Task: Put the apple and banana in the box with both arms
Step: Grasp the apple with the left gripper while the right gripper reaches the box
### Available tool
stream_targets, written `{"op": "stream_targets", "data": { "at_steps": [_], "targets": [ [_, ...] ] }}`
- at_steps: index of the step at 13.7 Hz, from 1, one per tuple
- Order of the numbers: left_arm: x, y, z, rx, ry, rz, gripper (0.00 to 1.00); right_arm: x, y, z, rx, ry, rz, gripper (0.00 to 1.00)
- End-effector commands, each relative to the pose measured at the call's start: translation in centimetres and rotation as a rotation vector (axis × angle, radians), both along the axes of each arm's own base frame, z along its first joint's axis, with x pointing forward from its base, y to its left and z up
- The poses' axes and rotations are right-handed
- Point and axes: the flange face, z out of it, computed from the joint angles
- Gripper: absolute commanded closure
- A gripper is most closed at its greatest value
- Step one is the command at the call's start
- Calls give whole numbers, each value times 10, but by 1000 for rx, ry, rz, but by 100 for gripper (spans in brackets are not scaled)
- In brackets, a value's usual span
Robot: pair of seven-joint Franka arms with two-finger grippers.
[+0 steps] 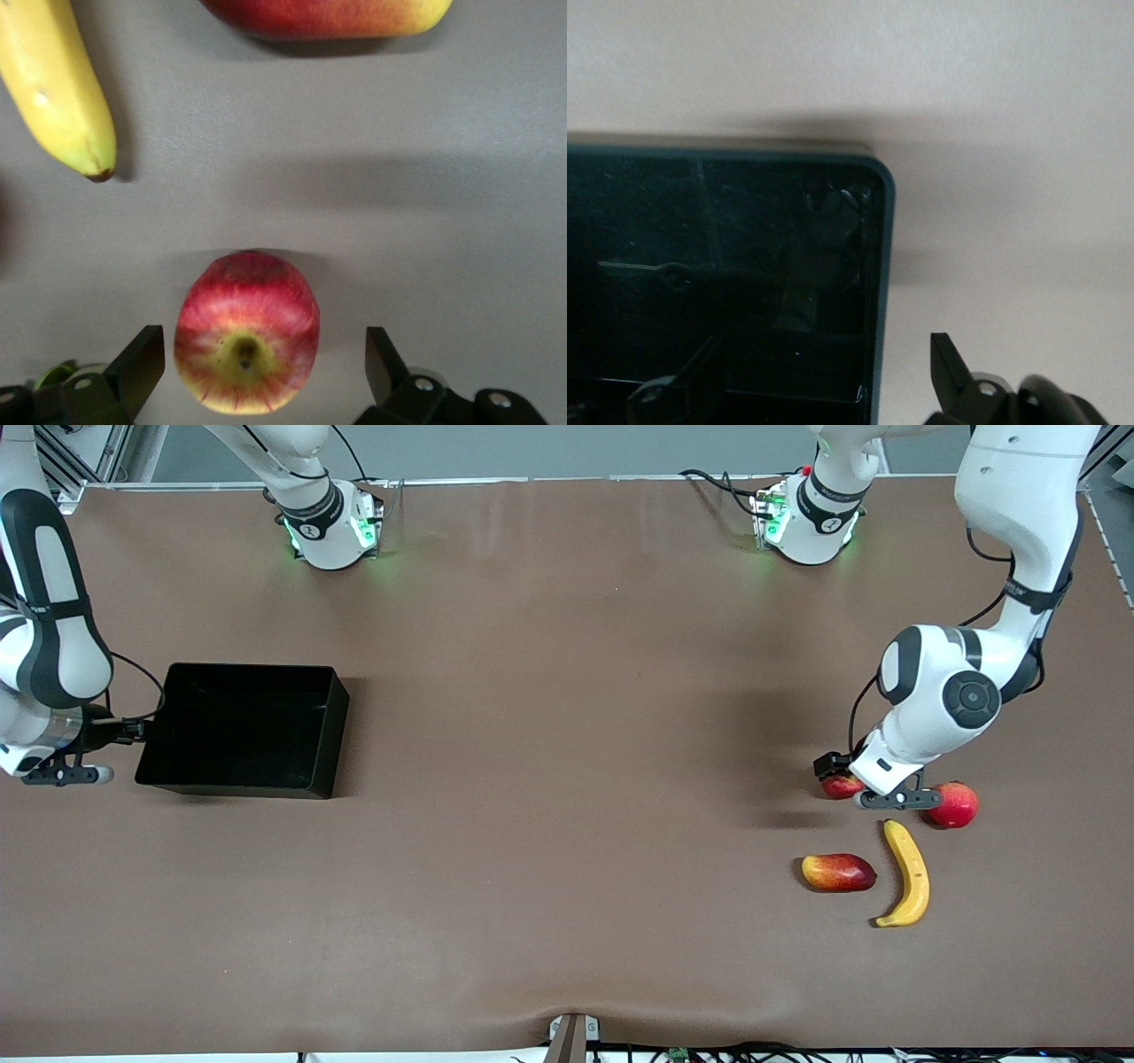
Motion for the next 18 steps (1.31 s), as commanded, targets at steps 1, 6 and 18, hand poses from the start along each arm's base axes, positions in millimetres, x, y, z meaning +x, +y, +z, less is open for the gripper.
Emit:
{"op": "stream_targets", "data": {
  "at_steps": [1, 6, 18],
  "targets": [
    [2, 0, -7, -2, -1, 6, 0, -21, -7, -4, -2, -10, 3, 55],
    [3, -1, -10, -2, 8, -6, 63, -26, -10, -10, -3, -16, -3, 100],
    [1, -12, 126, 41, 36, -21, 100, 41, 47, 100, 71, 60, 141, 100]
  ]
}}
